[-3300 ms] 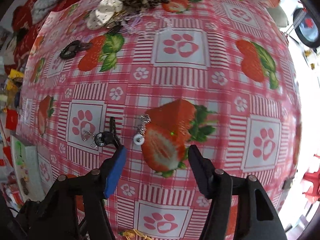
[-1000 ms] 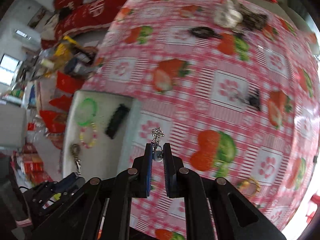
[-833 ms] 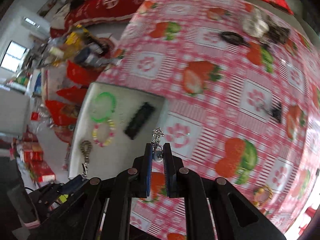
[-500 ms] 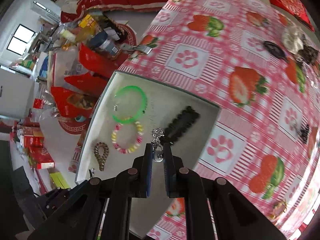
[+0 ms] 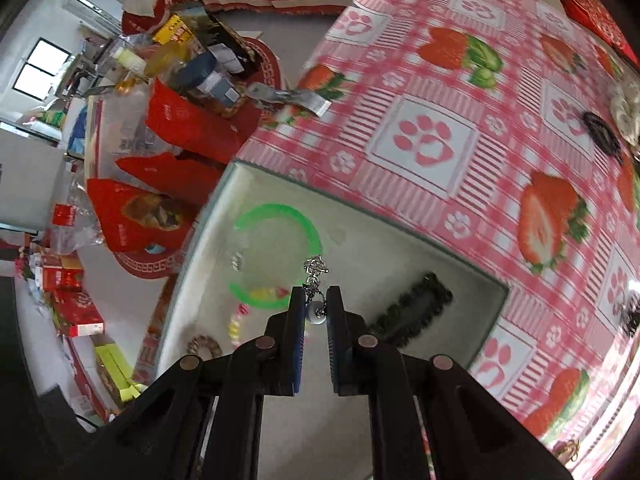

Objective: Organize jewelry
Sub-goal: 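Carry the star clip and earring into the white tray while both tools open to release them, then move both tools back over the table toward the yellow flower bracelet and braided bracelet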

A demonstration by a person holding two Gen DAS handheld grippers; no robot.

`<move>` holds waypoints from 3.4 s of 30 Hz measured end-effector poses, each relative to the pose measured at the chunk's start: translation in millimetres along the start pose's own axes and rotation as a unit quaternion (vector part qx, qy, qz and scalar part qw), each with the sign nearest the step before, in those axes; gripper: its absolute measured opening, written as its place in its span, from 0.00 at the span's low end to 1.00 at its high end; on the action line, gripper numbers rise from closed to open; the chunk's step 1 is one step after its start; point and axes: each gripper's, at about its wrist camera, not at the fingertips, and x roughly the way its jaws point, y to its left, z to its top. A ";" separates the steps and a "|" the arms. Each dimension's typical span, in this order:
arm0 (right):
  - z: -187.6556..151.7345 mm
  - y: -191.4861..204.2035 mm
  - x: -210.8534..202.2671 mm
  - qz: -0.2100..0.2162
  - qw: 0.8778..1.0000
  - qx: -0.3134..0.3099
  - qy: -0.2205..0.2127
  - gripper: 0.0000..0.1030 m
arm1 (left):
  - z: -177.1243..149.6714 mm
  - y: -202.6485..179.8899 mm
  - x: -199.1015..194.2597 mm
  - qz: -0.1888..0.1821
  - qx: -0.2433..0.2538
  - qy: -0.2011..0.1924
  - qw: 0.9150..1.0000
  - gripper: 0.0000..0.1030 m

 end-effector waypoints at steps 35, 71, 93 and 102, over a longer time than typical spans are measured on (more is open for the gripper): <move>-1.7 26.0 1.7 0.030 0.999 -0.017 0.005 0.38 | -0.6 -19.2 -17.1 0.045 0.073 -0.040 0.996 0.23; -156.6 -135.7 -91.9 -0.017 0.983 0.180 -0.014 0.79 | 17.6 -130.1 -83.7 0.054 0.208 -0.071 0.974 1.00; -215.2 -290.4 -125.0 -0.096 0.959 0.265 -0.013 0.79 | -10.3 -277.8 -44.1 -0.023 0.297 0.003 0.955 1.00; -233.1 -296.0 -92.6 -0.124 0.967 0.221 0.021 0.64 | -23.6 -303.8 -9.1 -0.034 0.310 0.040 0.949 1.00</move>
